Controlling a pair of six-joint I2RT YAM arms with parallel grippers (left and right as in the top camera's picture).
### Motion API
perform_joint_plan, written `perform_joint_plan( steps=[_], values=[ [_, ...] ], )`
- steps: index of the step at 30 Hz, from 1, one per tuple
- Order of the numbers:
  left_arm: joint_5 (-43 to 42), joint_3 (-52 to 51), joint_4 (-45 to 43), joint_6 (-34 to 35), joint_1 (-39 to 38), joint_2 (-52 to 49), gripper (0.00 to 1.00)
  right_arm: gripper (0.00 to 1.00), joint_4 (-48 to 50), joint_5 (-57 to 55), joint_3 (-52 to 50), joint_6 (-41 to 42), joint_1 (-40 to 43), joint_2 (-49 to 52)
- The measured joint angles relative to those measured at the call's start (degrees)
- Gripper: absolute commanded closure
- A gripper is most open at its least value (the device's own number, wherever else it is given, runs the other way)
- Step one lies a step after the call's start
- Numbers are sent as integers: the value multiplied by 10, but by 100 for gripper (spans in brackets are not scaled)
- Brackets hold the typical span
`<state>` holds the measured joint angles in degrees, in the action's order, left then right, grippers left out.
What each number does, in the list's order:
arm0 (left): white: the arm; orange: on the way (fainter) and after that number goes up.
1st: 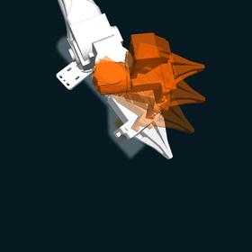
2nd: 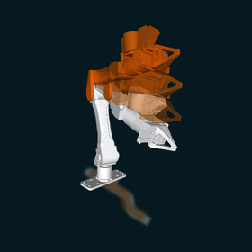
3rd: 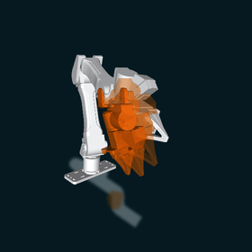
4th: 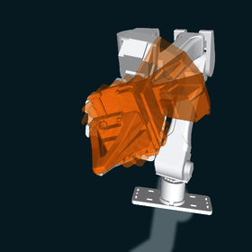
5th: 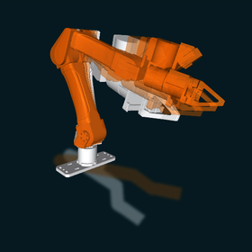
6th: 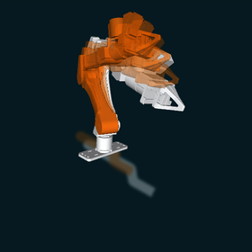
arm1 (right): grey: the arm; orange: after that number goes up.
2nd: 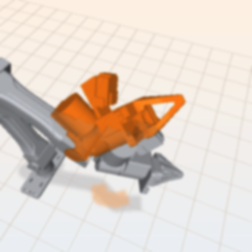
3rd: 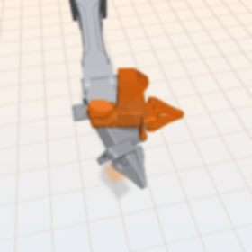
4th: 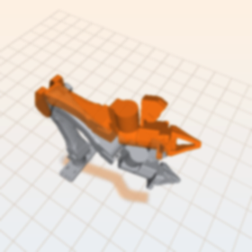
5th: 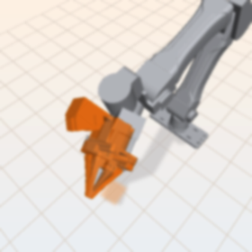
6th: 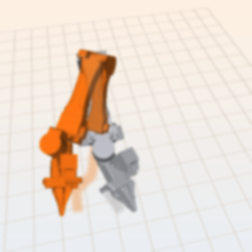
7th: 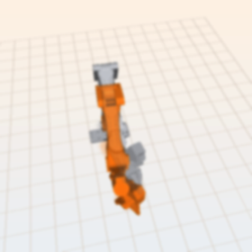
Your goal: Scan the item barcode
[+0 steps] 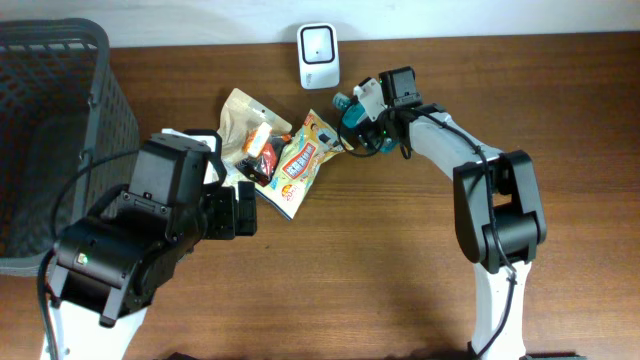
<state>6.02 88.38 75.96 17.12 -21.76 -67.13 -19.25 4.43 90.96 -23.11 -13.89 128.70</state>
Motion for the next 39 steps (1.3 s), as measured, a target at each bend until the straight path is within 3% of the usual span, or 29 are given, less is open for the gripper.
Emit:
perform_joint_plan(
  steps=[4,10,20,22,30,33,39],
  values=[
    [0,0,0,0,0,0,1,29,-29,-1,4,14,0,0],
    [0,0,1,0,0,0,1,29,-92,-34,8,71,0,-12],
    [0,0,0,0,0,0,1,28,-316,-90,2,175,0,-78],
    [0,0,0,0,0,0,1,22,-358,-98,0,190,0,-105],
    [0,0,0,0,0,0,1,19,-387,-111,0,210,0,-177],
    [0,0,0,0,0,0,1,4,-386,-111,0,212,0,-177],
    [0,0,0,0,0,0,1,3,-392,-77,-2,212,-2,-177]
  ],
)
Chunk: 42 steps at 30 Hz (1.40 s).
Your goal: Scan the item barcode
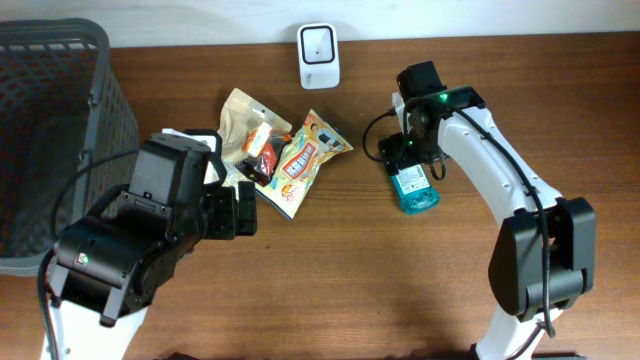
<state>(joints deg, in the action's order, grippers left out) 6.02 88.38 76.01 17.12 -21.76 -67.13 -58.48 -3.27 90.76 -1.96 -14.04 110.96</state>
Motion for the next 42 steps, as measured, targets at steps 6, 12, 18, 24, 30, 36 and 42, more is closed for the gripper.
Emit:
perform_joint_plan(
  steps=[6,12,18,24,30,36,42],
  values=[
    [0,0,0,0,0,0,1,6,33,-27,-51,-4,-31,0],
    [0,0,0,0,0,0,1,10,111,-85,-109,18,-73,0],
    [0,0,0,0,0,0,1,10,178,-153,-161,55,-78,0],
    [0,0,0,0,0,0,1,13,225,-189,-198,73,-78,1],
    [0,0,0,0,0,0,1,28,262,-201,-205,81,-78,16],
    [0,0,0,0,0,0,1,35,264,-208,-205,80,-78,19],
    [0,0,0,0,0,0,1,49,222,-209,-181,80,-78,25]
  ],
)
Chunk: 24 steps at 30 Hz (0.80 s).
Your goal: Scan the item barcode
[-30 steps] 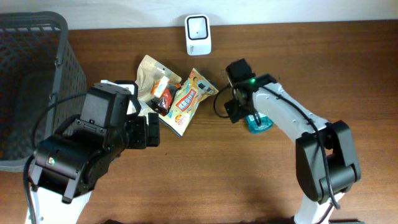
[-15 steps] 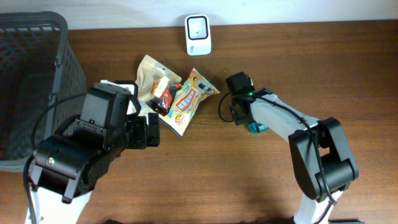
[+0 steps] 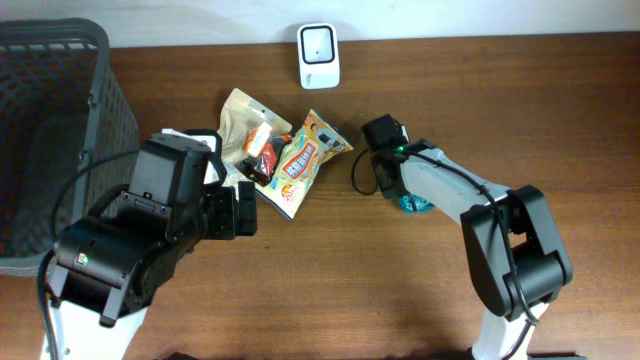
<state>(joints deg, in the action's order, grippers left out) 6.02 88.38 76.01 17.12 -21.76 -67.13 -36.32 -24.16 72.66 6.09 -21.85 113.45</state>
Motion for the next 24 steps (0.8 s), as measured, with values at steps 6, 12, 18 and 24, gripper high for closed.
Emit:
perform_joint_plan(
  steps=[6,12,18,24],
  values=[
    [0,0,0,0,0,0,1,64,-53,-3,52,15,0,3],
    [0,0,0,0,0,0,1,70,-68,-5,63,32,3,3],
    [0,0,0,0,0,0,1,73,-70,16,72,44,38,2],
    [0,0,0,0,0,0,1,74,-68,133,86,40,135,-9]
  ],
)
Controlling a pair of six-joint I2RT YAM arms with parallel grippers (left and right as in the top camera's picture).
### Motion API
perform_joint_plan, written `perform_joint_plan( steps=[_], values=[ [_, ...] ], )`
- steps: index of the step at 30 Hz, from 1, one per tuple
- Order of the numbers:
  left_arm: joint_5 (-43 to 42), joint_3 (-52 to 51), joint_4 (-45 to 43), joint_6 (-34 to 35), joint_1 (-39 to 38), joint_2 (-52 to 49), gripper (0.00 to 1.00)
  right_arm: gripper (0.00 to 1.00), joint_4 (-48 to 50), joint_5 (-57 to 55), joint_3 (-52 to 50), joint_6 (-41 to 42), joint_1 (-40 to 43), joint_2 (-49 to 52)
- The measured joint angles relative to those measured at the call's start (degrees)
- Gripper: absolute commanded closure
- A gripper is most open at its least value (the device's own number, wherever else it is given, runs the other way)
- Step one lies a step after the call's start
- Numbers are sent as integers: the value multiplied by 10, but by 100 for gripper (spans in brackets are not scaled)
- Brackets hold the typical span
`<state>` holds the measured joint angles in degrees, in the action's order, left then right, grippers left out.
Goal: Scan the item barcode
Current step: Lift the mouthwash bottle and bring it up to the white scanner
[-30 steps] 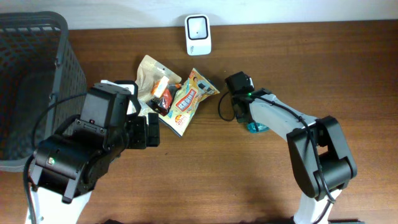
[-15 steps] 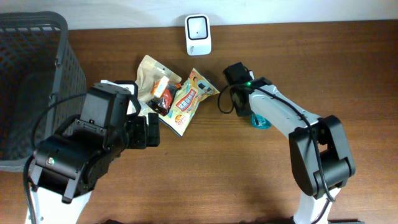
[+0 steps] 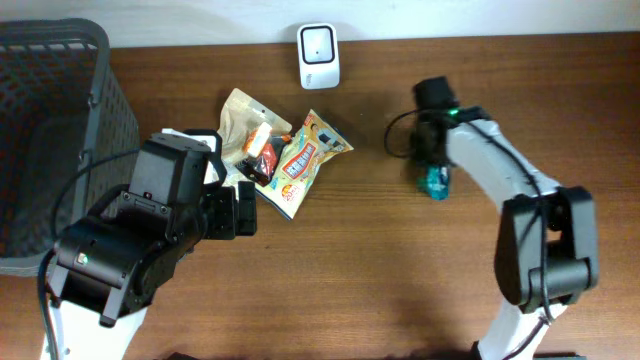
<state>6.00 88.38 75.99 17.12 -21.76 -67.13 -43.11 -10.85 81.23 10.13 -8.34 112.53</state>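
Observation:
The white barcode scanner [image 3: 318,55] stands at the table's back edge. A small teal item [image 3: 436,183] shows at the tip of my right gripper [image 3: 433,170], which is shut on it, right of the table's middle and well to the right of the scanner. Most of the item is hidden under the gripper. My left gripper [image 3: 243,210] rests at the left, just beside the snack bags; this view does not show how its jaws stand.
Two snack bags, a colourful one [image 3: 303,160] and a tan one [image 3: 248,125], lie between the arms, below the scanner. A dark mesh basket [image 3: 60,70] fills the back left corner. A white object [image 3: 190,135] peeks from behind the left arm.
My right gripper and the teal item have moved right and slightly back, from about the table's middle to right of it. The wrist now points from the back. The left arm has not moved.
At first my right gripper held the teal item by the colourful bag, near the scanner. Then the item showed label up, lower right of there. Later it was nearer the middle, mostly hidden under the arm. Now it is farther right, with the left arm still throughout.

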Motion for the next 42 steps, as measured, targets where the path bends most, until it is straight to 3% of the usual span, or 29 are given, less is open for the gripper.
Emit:
perform_joint_plan(
  steps=[8,15,19,27,37,42],
  values=[
    [0,0,0,0,0,0,1,72,-26,211,2,-17,142,-5],
    [0,0,0,0,0,0,1,16,-86,242,-10,-40,222,10],
    [0,0,0,0,0,0,1,2,-96,195,-11,-39,228,17],
    [0,0,0,0,0,0,1,2,-174,149,11,-38,225,17],
    [0,0,0,0,0,0,1,2,-147,177,23,-23,184,17],
    [0,0,0,0,0,0,1,1,-132,127,21,7,183,17]
  ],
)
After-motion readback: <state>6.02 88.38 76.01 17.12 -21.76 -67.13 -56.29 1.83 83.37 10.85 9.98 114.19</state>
